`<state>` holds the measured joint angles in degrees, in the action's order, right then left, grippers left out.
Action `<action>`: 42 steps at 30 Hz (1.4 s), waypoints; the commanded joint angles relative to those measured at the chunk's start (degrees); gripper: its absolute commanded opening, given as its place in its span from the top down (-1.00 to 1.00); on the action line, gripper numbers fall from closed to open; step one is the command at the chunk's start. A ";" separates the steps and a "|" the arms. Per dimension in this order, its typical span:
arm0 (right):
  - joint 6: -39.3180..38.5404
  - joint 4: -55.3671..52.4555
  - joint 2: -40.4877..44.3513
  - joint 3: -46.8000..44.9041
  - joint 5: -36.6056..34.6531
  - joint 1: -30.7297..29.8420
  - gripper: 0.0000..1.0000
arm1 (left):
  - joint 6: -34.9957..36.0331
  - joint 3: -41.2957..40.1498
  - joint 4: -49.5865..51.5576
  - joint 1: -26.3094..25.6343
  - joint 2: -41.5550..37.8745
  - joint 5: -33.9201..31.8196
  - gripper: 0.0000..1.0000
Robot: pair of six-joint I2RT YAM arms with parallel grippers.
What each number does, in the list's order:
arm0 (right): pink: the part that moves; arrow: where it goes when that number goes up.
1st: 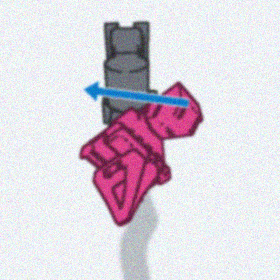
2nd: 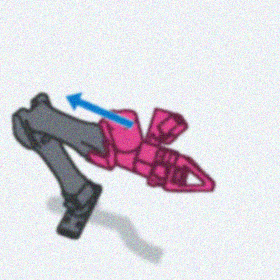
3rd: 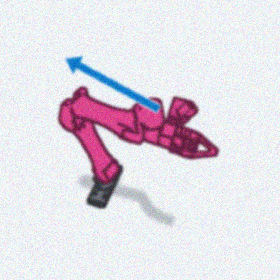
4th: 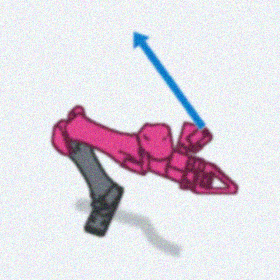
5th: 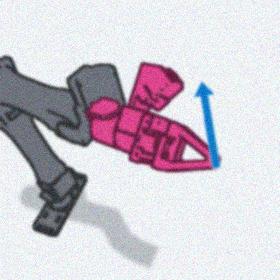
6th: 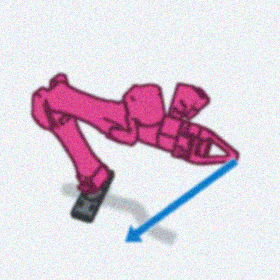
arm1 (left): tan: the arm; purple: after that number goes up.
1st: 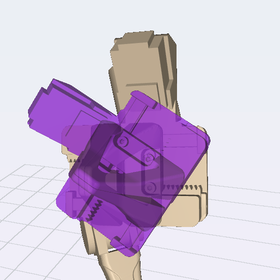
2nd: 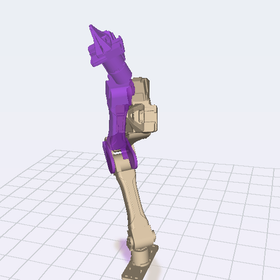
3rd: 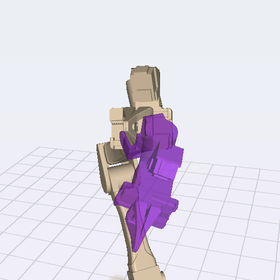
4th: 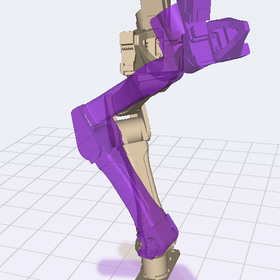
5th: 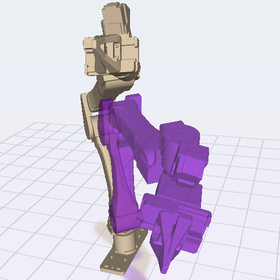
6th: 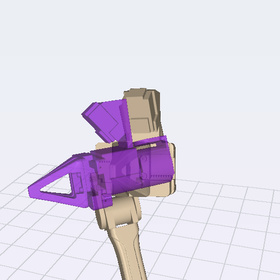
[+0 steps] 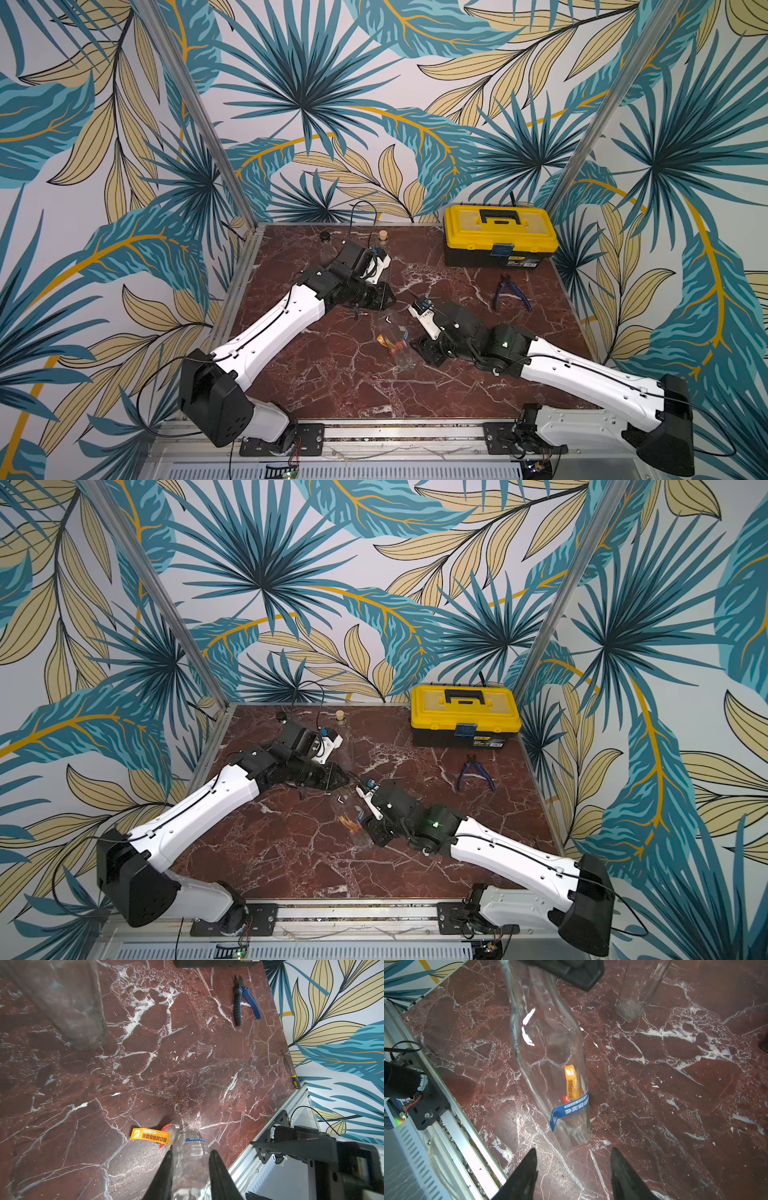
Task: Remove the label from the bottle
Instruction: Tear open the label from the bottle.
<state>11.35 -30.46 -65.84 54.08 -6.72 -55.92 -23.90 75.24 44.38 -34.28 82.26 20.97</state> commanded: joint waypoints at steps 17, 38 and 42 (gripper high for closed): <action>-1.85 2.07 -0.12 -4.33 0.85 -3.75 -0.16 | -5.19 -2.04 -1.75 -4.24 -3.34 -5.42 1.00; -3.13 8.65 -3.33 -7.25 -2.41 -4.06 0.38 | -6.14 -2.47 -1.75 -6.17 -3.07 -6.91 1.00; -3.06 9.12 -3.06 -7.63 -2.44 -4.01 0.56 | -6.38 -2.60 -1.75 -6.40 -3.34 -7.25 1.00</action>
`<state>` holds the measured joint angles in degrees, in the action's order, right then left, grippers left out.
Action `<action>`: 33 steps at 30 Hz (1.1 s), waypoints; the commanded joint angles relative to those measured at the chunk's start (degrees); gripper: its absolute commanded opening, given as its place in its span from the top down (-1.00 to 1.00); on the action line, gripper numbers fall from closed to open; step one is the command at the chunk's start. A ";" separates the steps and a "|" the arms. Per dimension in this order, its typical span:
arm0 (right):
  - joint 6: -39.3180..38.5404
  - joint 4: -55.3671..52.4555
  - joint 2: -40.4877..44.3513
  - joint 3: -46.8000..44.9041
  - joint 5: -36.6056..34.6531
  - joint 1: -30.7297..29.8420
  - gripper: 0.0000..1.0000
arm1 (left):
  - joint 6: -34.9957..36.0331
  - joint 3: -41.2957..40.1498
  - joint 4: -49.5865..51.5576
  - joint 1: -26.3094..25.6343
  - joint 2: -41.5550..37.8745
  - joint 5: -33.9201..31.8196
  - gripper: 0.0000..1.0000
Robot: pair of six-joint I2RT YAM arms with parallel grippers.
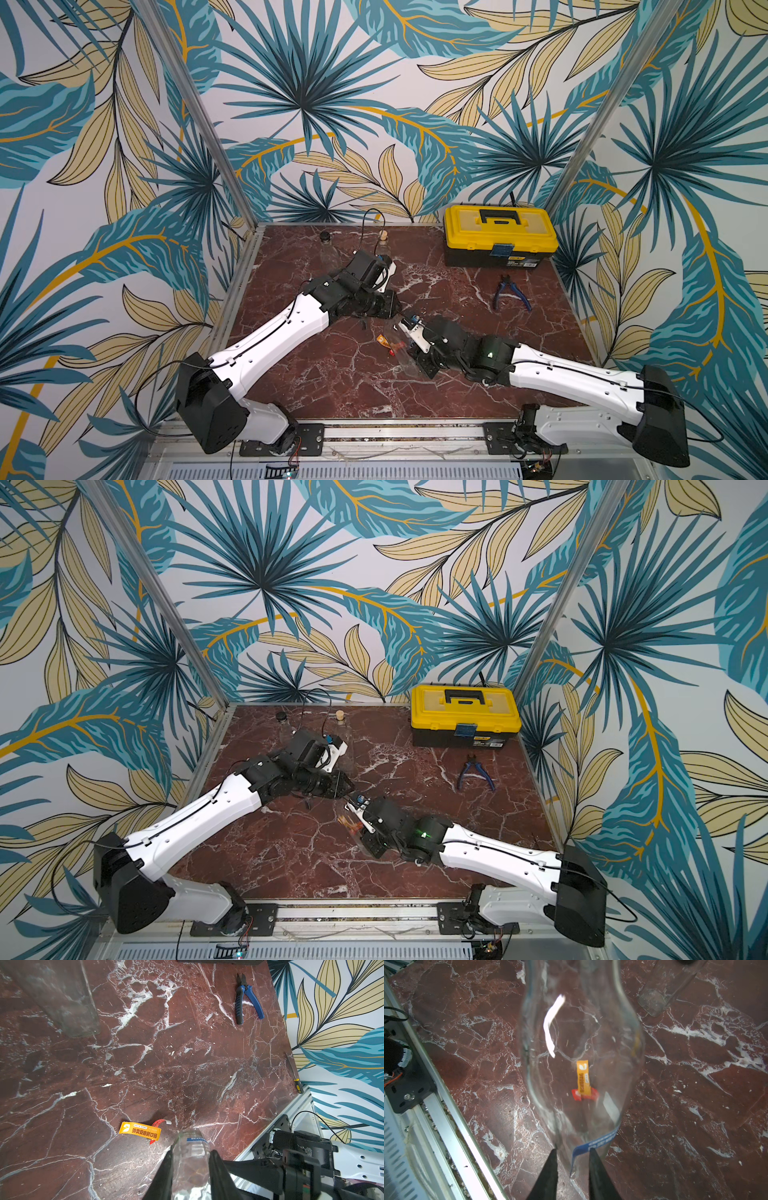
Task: Remove the label from the bottle
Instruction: Tear open the label from the bottle.
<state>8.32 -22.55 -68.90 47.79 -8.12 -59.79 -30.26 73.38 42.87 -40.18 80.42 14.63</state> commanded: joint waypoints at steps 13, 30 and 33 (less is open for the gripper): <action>-0.45 1.54 -0.27 -1.31 -2.47 0.11 0.82 | 0.03 -1.75 -0.25 -0.69 -2.37 -0.08 1.00; -0.25 0.25 -1.33 0.50 -5.70 0.55 1.00 | 2.20 -2.90 1.19 -0.74 -2.02 3.45 1.00; -0.10 -0.18 -1.59 0.93 -6.53 0.50 1.00 | 2.83 -3.07 1.85 -0.74 -2.07 3.84 1.00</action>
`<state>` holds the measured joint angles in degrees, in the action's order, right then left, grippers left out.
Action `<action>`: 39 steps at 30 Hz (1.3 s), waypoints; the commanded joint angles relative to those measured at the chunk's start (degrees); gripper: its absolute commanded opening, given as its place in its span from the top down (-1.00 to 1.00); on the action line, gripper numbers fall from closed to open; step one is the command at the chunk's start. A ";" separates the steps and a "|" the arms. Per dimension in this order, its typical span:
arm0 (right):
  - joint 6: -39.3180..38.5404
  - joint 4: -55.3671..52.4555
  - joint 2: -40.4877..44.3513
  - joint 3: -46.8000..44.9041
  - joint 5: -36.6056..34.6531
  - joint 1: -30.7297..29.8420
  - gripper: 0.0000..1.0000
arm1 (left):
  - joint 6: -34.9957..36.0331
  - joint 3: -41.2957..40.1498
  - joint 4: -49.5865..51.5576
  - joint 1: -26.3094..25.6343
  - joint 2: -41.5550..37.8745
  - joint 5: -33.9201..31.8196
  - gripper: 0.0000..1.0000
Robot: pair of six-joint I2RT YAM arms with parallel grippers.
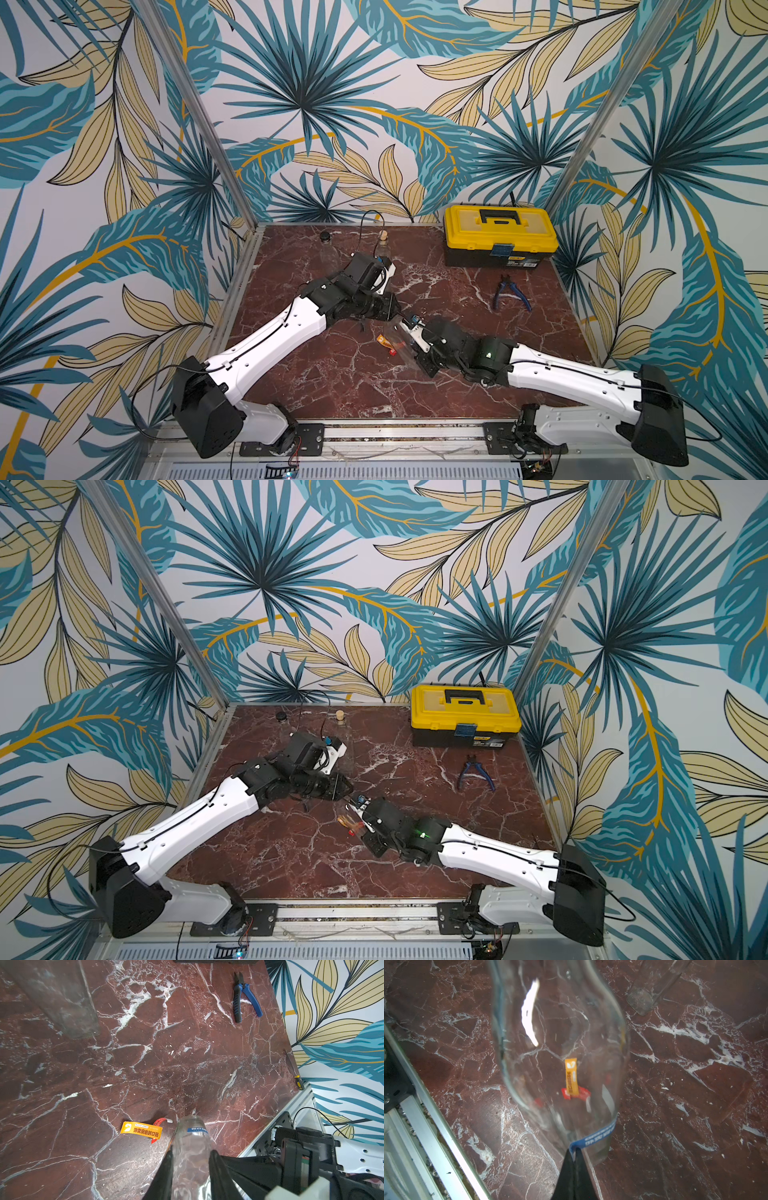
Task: Remove the label from the bottle
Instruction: Tear open the label from the bottle.
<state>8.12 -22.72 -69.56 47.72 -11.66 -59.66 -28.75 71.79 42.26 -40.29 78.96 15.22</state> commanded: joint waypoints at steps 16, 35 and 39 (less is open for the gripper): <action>1.35 0.48 0.03 0.36 -6.45 1.00 1.00 | 2.56 -1.74 3.62 -0.64 -0.52 4.04 1.00; 1.85 1.69 2.18 -1.04 -8.08 3.07 1.00 | 4.30 -1.39 4.94 -0.66 -0.85 4.63 1.00; 1.94 1.97 2.59 -1.32 -8.47 3.40 1.00 | 4.45 -1.43 5.20 -0.70 -0.74 4.74 1.00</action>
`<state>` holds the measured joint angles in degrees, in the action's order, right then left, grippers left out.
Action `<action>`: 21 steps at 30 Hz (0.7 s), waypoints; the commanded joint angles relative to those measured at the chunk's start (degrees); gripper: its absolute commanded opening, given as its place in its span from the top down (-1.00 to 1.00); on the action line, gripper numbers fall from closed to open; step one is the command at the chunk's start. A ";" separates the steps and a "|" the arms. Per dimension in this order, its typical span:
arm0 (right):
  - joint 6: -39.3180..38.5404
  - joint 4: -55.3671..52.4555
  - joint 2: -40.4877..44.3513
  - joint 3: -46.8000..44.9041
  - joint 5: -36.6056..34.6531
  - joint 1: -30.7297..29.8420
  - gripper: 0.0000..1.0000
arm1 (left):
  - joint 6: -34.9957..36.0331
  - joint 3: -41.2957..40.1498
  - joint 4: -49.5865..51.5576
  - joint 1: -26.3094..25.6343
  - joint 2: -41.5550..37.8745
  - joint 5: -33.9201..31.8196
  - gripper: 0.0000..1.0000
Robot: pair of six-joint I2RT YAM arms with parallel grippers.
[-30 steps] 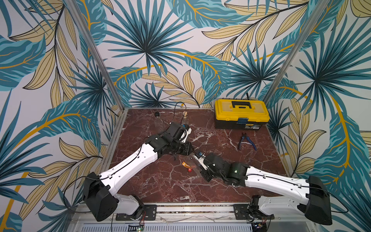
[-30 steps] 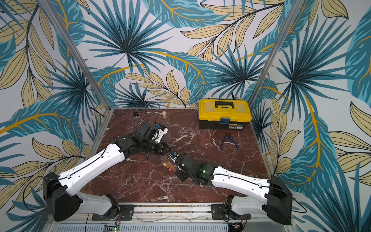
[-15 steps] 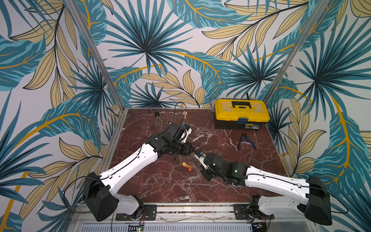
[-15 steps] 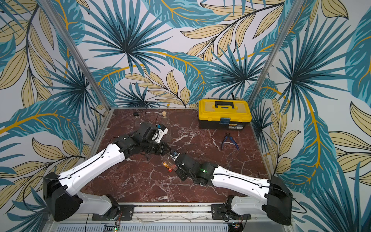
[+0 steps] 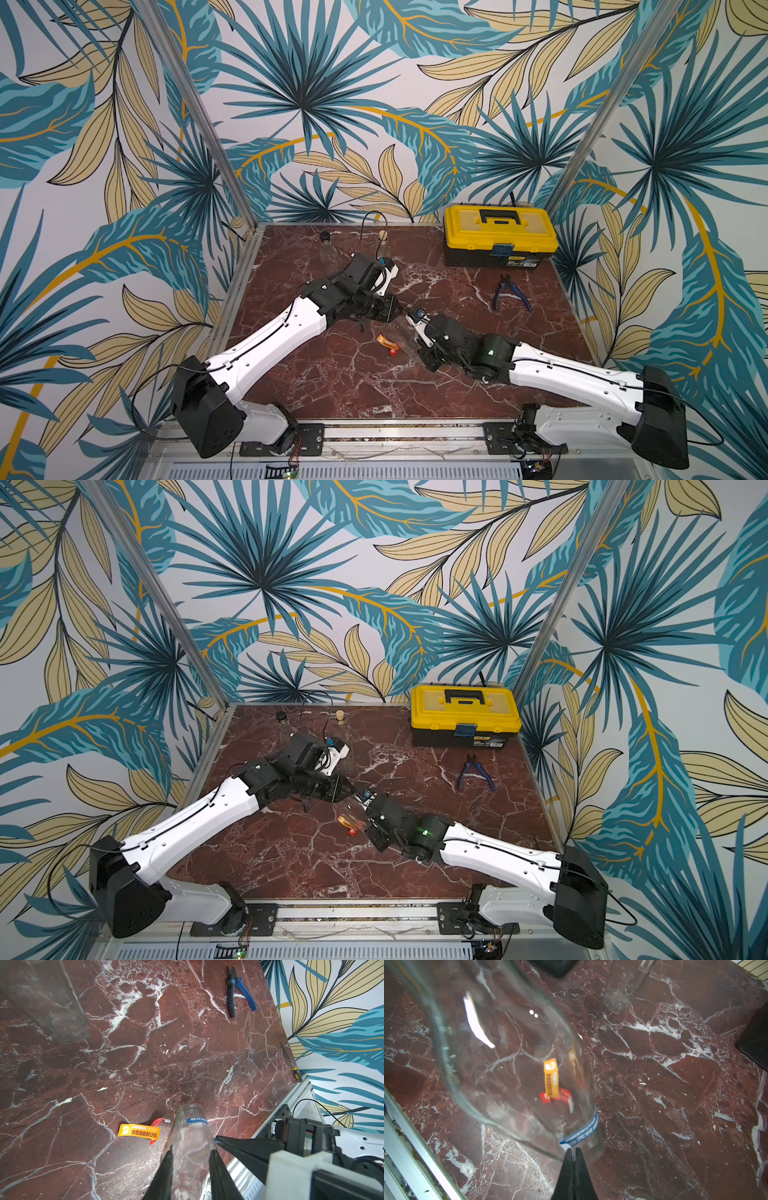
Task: Remove the label from the bottle
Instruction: Tear open the label from the bottle.
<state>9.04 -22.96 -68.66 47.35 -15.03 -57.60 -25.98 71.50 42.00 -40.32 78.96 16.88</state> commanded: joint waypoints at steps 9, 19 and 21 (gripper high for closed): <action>0.73 2.57 2.04 -1.19 -5.25 1.88 1.00 | 2.28 -0.86 6.03 -0.72 -0.65 3.35 1.00; 0.49 2.75 2.14 -1.22 -4.32 2.30 1.00 | 2.21 -0.45 5.97 -0.98 -0.97 2.88 1.00; 0.37 2.75 2.06 -1.42 -4.29 2.49 1.00 | 2.29 -0.34 5.99 -1.12 -1.03 2.69 1.00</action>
<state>9.02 -22.26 -67.70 47.03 -17.58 -55.77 -24.99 71.50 43.68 -40.60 78.96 18.90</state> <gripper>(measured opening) 0.049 0.289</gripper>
